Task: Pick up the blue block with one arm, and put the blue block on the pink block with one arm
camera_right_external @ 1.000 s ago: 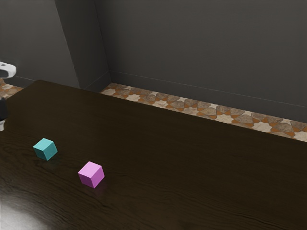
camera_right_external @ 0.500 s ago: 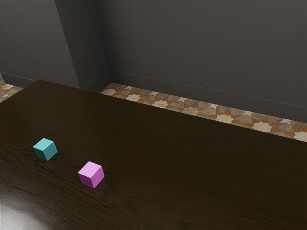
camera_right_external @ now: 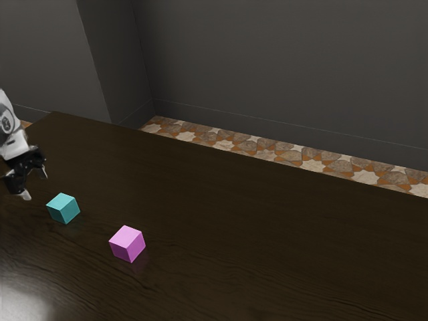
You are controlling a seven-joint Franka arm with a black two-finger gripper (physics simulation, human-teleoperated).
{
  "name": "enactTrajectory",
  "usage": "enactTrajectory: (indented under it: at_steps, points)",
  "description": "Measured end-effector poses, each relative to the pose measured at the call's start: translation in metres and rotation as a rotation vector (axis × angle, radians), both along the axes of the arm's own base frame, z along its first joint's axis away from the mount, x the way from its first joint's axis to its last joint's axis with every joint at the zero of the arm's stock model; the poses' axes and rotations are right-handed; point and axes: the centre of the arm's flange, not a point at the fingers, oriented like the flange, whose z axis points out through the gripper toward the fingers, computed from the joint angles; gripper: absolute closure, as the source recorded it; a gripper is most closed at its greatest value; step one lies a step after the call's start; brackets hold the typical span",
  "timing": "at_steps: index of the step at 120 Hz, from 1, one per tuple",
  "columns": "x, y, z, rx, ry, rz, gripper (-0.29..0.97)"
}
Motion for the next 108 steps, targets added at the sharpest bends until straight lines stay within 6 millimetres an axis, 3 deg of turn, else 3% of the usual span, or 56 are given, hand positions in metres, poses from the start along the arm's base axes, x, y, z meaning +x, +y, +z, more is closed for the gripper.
enactTrajectory:
  at_steps: [9, 56, 108]
  points:
    - [0.01, -0.011, -0.009, -0.011, -0.011, -0.111, 0.0]
    - [0.023, -0.022, -0.051, -0.032, -0.013, -0.535, 0.0]
    - [0.027, -0.018, -0.072, -0.018, -0.012, -0.577, 0.0]
